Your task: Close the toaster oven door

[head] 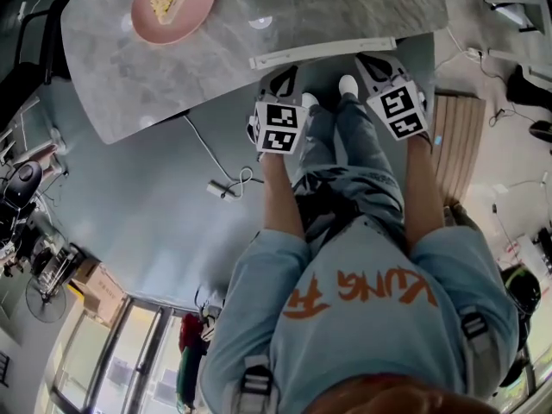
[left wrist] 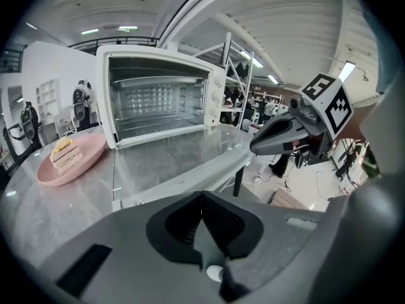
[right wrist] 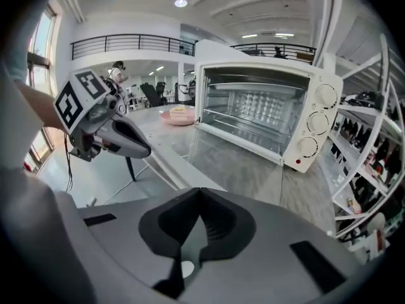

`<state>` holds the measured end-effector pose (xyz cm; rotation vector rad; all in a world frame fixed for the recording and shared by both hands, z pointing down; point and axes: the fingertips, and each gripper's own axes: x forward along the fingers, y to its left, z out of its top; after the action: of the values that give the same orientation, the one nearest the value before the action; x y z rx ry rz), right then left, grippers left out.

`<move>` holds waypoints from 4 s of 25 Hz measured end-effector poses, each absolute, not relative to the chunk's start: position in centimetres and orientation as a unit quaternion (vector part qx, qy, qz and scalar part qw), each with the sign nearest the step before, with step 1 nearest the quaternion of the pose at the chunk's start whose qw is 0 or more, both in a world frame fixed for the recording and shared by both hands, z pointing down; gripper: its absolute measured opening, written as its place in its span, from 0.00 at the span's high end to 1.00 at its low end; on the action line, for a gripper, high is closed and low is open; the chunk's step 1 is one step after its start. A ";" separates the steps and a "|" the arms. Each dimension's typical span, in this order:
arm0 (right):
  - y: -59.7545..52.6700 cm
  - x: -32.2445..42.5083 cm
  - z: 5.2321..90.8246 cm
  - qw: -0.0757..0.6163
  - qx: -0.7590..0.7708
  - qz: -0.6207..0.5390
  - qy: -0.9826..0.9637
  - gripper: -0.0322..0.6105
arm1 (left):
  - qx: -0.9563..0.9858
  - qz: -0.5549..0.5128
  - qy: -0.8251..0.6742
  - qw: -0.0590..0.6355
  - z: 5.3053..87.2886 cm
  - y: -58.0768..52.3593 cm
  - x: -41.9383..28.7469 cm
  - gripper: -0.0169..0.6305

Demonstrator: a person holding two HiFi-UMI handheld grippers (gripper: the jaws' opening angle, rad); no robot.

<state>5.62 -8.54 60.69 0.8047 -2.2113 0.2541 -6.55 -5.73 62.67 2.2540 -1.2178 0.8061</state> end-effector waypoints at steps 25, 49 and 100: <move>-8.3 7.2 64.1 0.516 0.294 -0.056 -0.803 0.95 | 0.796 0.424 -0.401 0.163 64.7 -5.9 -5.6 0.97; -10.3 6.4 58.8 0.483 0.336 -0.146 -0.795 0.75 | 0.780 0.427 -0.458 -0.026 58.3 -7.3 -5.2 0.81; -22.2 4.2 44.9 0.401 0.382 -0.271 -0.787 0.72 | 0.733 0.433 -0.498 -0.165 45.0 -20.0 -7.0 0.78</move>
<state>4.21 -22.23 44.86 0.9667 -1.9911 -0.6852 -6.99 -20.01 44.99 2.5810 -1.7549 1.5248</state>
